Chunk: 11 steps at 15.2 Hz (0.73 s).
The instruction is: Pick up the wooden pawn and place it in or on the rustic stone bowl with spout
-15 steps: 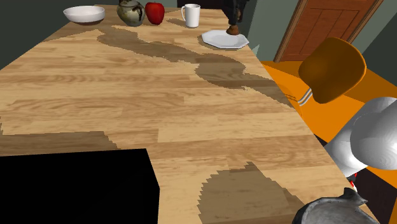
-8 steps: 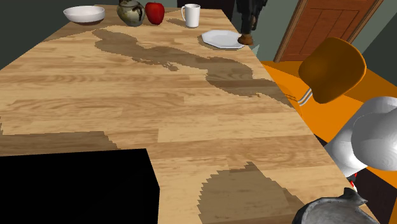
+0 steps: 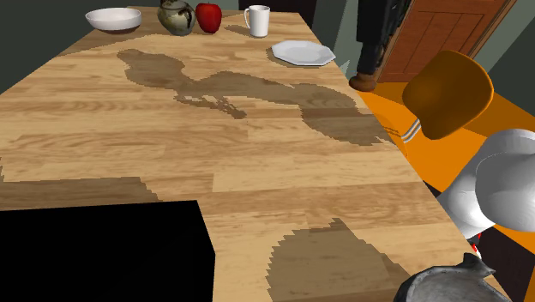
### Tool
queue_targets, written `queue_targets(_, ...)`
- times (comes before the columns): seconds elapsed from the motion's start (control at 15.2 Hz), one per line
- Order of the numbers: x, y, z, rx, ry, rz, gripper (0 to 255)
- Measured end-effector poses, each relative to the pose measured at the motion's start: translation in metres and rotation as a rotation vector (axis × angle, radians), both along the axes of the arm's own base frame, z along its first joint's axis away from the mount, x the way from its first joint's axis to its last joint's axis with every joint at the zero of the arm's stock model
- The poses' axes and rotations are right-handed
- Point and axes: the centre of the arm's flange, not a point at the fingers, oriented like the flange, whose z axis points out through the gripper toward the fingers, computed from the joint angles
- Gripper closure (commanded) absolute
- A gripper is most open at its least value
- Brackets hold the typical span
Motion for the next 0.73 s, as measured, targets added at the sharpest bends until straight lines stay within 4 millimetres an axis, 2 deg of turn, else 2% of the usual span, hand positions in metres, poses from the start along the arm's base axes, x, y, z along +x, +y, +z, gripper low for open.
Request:
queue_targets(0.59,-0.105,0.048,0.002,0.0,0.0,0.0,255)
queue_targets(0.73,-0.134,0.061,0.003,0.0,0.0,0.0,255)
